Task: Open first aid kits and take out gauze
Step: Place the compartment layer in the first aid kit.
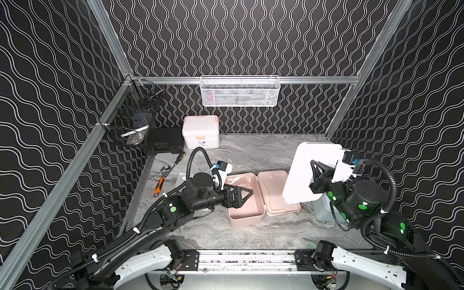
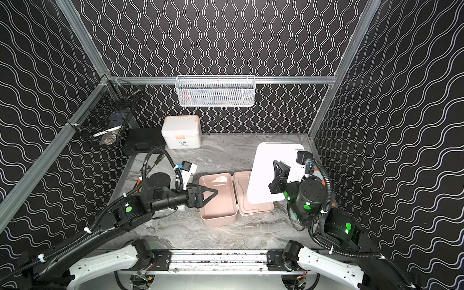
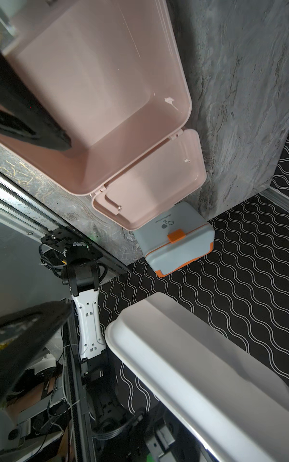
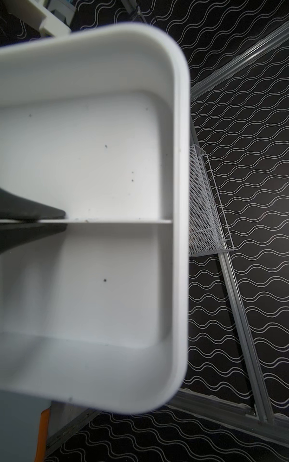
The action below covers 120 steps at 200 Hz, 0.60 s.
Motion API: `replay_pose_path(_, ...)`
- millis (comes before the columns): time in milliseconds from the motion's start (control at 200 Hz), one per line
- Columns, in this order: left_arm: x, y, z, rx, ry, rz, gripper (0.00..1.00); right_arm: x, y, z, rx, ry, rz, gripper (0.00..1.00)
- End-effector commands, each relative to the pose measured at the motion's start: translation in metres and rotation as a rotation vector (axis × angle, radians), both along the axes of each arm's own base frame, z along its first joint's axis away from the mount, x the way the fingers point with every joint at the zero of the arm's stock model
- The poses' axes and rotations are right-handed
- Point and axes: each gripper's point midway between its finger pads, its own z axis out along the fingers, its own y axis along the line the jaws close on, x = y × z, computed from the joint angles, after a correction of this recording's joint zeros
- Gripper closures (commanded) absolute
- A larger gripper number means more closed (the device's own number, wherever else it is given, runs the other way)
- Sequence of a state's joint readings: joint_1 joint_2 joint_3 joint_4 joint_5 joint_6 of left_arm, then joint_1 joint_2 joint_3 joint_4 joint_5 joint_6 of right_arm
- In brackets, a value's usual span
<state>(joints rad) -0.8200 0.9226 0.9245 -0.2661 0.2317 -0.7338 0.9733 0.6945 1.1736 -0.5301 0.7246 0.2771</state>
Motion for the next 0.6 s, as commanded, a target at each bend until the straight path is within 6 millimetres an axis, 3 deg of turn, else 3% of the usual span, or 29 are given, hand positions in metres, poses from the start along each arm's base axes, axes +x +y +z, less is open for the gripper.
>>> replay_pose_path(0,0.005,0.0,0.007,0.014,-0.055,0.025,0.01,0.006,0.003,-0.002,0.004,0.005,-0.024,1.0)
replay_pose_path(250,0.0,0.026,-0.014,0.109,-0.046,0.089,0.01,0.021,0.068,-0.034,-0.064,0.171,0.129,1.0)
replay_pose_path(596,-0.013,0.068,-0.039,0.187,-0.028,0.19,0.01,0.04,0.153,-0.098,-0.171,0.448,0.284,1.0)
